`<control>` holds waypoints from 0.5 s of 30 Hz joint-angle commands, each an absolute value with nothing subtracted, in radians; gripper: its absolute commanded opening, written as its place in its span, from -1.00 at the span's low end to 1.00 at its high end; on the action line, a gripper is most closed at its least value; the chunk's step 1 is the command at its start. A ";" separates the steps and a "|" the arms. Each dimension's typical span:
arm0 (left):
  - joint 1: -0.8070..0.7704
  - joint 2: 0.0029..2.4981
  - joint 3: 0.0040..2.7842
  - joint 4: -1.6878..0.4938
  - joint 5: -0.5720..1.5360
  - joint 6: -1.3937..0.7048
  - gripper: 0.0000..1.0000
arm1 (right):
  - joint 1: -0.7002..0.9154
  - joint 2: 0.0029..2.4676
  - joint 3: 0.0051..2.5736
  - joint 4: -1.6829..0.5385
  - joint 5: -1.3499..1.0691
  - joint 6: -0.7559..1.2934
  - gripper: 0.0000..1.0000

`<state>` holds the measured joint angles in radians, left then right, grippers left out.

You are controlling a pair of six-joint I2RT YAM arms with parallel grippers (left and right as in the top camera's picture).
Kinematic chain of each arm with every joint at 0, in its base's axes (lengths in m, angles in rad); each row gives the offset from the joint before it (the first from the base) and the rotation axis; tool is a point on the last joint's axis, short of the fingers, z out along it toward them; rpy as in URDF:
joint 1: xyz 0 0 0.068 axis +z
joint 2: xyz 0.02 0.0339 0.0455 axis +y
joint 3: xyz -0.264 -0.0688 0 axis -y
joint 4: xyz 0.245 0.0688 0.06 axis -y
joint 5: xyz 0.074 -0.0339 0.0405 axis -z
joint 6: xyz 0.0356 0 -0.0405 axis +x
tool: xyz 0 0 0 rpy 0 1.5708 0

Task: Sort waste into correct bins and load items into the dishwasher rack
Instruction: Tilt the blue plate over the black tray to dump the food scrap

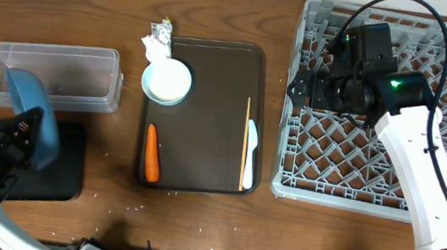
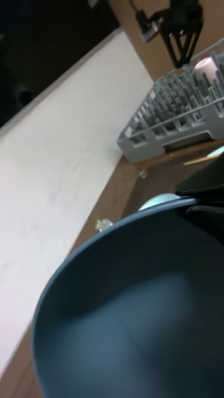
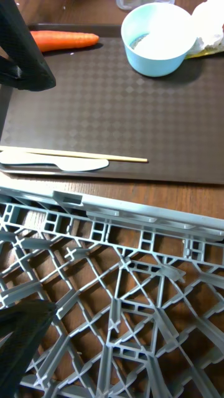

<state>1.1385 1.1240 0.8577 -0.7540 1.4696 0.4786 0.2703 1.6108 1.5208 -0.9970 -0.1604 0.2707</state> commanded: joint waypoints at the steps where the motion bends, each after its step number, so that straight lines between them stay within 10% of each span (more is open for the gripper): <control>1: 1.140 1.122 0.854 -0.766 1.559 0.595 -0.88 | 0.254 1.609 1.518 -0.995 -0.162 0.265 0.98; 15: 1.152 1.116 0.828 -0.771 1.573 0.587 -0.88 | 0.254 1.609 1.518 -0.994 -0.162 0.265 0.99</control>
<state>1.1393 1.1240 0.8219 -0.7818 1.4761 0.5484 0.2703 1.6108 1.5208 -0.9909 -0.1604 0.2707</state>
